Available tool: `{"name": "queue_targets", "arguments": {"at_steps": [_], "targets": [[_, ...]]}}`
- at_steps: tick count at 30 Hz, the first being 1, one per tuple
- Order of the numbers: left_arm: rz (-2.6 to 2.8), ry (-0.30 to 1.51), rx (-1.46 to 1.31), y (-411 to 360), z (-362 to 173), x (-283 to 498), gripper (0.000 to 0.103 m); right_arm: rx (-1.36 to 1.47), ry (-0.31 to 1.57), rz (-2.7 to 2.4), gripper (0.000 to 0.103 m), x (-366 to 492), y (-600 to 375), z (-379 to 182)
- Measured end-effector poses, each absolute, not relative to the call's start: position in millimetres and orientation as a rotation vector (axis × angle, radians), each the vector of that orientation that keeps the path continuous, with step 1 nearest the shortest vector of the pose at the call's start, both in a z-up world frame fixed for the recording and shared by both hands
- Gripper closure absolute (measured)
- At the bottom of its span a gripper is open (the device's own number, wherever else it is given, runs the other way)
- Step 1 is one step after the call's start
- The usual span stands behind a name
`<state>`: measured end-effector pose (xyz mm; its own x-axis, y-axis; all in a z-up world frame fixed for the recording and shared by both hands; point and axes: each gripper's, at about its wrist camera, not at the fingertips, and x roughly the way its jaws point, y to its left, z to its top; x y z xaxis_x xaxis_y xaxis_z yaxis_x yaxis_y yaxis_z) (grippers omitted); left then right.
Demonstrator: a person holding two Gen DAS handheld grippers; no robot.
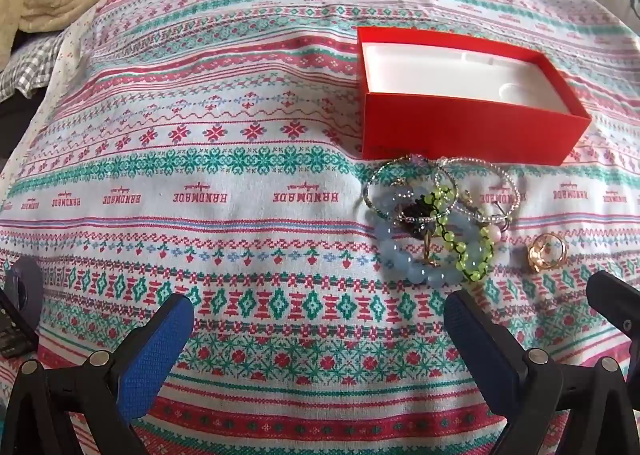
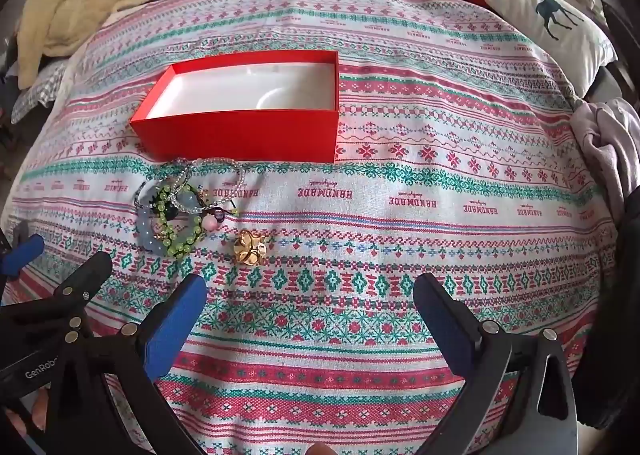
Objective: Organize jewelry
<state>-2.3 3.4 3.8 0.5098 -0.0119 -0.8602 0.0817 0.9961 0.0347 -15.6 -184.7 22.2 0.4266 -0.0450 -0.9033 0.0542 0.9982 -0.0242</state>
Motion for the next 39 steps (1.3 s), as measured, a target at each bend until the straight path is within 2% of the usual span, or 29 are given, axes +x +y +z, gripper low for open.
{"name": "queue_targets", "arguments": {"at_steps": [39], "targets": [[-0.052, 1.035, 0.089, 8.1, 2.5, -5.7, 0.000, 0.011, 1.128, -0.062, 0.000, -15.5, -184.0, 19.8]]}}
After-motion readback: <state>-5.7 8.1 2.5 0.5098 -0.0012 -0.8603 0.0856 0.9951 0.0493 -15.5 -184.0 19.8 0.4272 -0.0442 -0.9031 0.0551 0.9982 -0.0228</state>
